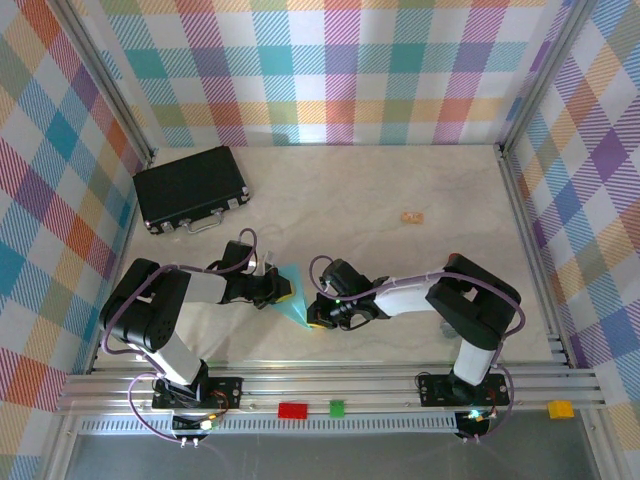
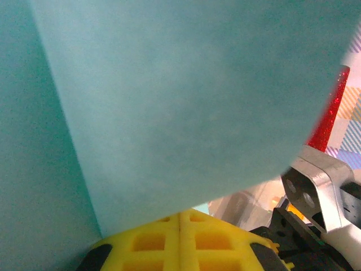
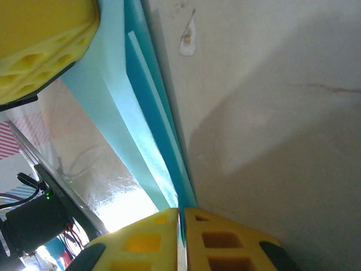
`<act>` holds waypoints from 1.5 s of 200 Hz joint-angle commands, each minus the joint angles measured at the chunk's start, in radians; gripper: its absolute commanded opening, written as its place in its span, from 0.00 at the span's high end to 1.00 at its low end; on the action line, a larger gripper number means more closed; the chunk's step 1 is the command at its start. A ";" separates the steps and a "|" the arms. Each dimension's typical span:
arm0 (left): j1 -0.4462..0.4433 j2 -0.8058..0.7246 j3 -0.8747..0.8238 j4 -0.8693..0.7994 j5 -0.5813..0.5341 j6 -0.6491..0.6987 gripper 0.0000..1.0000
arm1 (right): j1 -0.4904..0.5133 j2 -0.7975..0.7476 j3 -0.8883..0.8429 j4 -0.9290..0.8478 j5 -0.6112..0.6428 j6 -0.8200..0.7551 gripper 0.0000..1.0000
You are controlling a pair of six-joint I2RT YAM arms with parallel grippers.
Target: Fold a paper plane with a square sheet of paper (pick it up from the middle)
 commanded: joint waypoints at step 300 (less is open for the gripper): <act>0.002 0.011 -0.052 -0.066 -0.066 0.007 0.98 | 0.033 -0.077 0.128 -0.133 0.030 -0.129 1.00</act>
